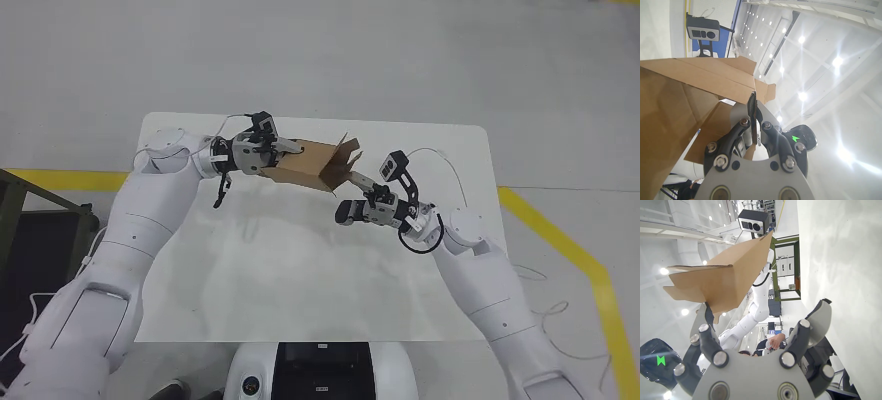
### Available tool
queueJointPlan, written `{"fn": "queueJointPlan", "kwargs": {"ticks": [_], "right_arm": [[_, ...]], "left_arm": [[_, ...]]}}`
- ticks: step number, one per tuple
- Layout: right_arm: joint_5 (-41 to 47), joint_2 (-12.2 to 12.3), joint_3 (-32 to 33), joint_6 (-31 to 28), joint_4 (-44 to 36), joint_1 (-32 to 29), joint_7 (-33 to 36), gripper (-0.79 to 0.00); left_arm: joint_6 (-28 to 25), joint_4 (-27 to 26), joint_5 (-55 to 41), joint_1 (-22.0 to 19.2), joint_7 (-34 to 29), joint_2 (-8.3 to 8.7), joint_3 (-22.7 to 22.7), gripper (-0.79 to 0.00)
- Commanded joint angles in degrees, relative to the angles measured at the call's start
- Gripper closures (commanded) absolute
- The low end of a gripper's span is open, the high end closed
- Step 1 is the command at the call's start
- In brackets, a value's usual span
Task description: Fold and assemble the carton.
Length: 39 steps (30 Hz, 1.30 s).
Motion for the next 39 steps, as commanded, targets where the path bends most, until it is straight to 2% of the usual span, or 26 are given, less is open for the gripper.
{"fn": "queueJointPlan", "kwargs": {"ticks": [1,17,39], "right_arm": [[0.0,-0.1,-0.2,0.1,0.2,0.2,0.1,-0.785],[-0.5,-0.3,-1.4,0.3,0.6,1.1,-0.5,-0.785],[-0.5,-0.9,-3.3,0.9,0.9,2.4,-1.5,-0.785]], "left_arm": [[0.1,0.1,0.0,-0.1,-0.1,-0.11,0.1,0.000],[0.3,-0.1,0.2,-0.5,-0.3,-0.65,0.5,0.000],[1.1,0.3,-0.9,-1.1,3.0,-1.52,0.4,0.000]]}}
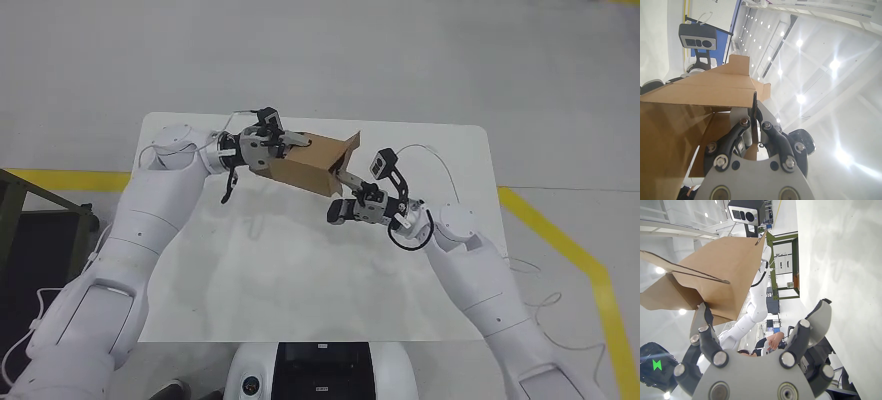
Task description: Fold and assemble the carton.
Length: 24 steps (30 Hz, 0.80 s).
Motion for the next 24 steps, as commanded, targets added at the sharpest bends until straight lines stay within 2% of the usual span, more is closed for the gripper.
{"fn": "queueJointPlan", "kwargs": {"ticks": [1,24], "right_arm": [[0.1,-0.1,-0.3,0.1,0.2,0.2,0.0,-0.785],[1.3,-1.2,-2.1,-0.4,3.5,2.6,-0.6,-0.776]], "left_arm": [[0.2,0.0,-0.4,-0.1,0.0,-0.11,0.0,0.000],[1.2,-0.1,-0.6,-0.1,-0.5,-0.99,0.7,0.000]]}}
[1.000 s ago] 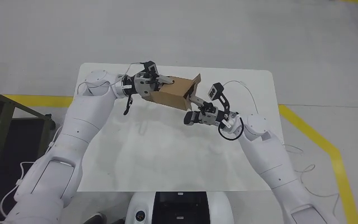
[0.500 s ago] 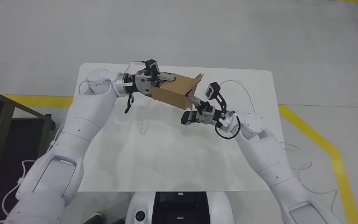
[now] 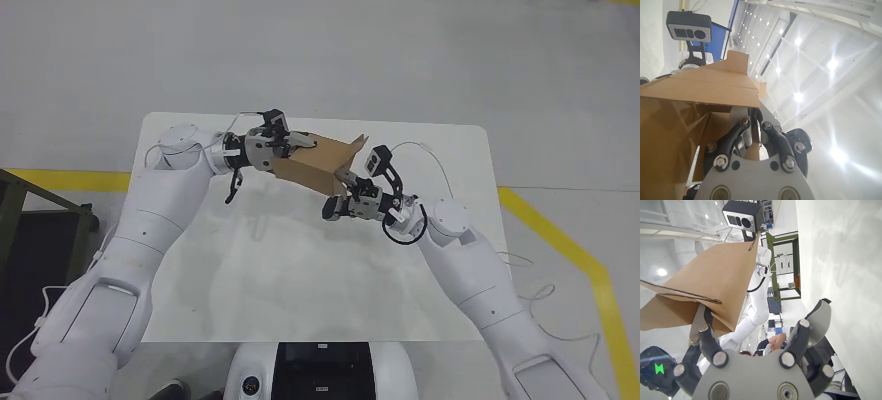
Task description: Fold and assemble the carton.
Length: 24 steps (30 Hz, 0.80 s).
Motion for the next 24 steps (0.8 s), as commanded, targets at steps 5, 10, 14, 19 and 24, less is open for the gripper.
{"fn": "queueJointPlan", "kwargs": {"ticks": [5,10,14,19,24], "right_arm": [[0.4,-0.3,-0.4,-0.2,0.6,0.4,0.2,-0.779],[0.6,-0.4,-0.4,-0.6,0.8,0.6,0.3,-0.785],[0.5,-0.3,0.1,-0.8,0.8,0.4,0.5,-0.785],[-0.3,-0.1,0.6,-0.2,0.4,0.1,0.6,-0.785],[-1.3,0.1,1.0,0.5,-0.6,-0.2,0.9,-0.785]], "left_arm": [[0.2,-0.4,-0.4,0.1,0.2,-0.18,-0.1,0.000],[0.0,-0.4,-0.2,0.2,0.7,-0.17,-0.6,0.000],[0.1,0.0,0.0,0.4,0.7,-0.01,-1.2,0.000],[-0.1,0.5,0.9,0.4,1.0,0.19,-1.9,0.000],[-0.5,0.5,1.9,0.5,1.6,0.31,-2.2,0.000]]}}
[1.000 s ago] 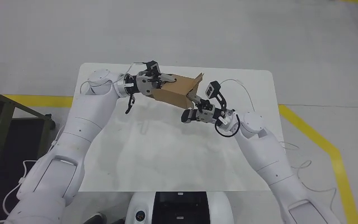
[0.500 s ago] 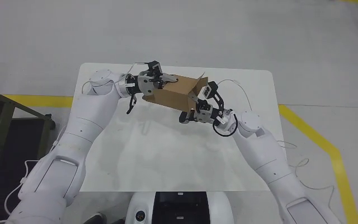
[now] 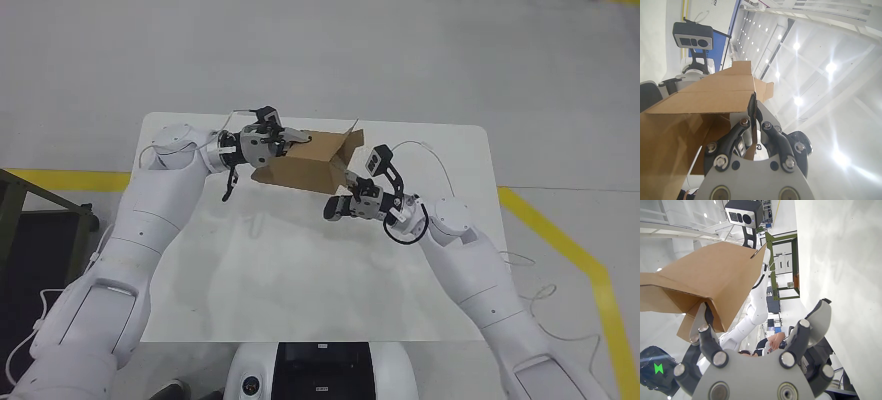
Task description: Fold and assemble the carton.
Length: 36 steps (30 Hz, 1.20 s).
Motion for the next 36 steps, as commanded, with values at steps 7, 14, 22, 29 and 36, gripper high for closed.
{"fn": "queueJointPlan", "kwargs": {"ticks": [7,14,22,29,36], "right_arm": [[-0.2,0.6,2.6,-1.1,-2.1,-1.2,-0.9,-0.785],[0.5,1.5,6.4,-2.7,-5.7,-4.1,-0.7,-0.785],[2.6,2.0,7.5,-4.0,-11.6,-6.9,2.3,-0.785],[5.9,1.9,8.1,-6.7,-13.9,-7.6,3.2,-0.785],[6.0,1.8,8.4,-8.0,-12.2,-6.4,1.7,-0.785]], "left_arm": [[-0.8,0.1,1.5,0.6,0.3,0.22,-0.5,0.000],[-3.4,1.6,4.1,0.8,4.9,0.60,-1.9,0.000],[-5.7,1.7,6.0,1.6,11.7,0.58,-2.6,0.000],[-6.7,1.5,7.8,2.3,14.1,0.48,-2.4,0.000],[-5.4,0.8,8.8,3.3,10.5,0.78,-2.5,0.000]]}}
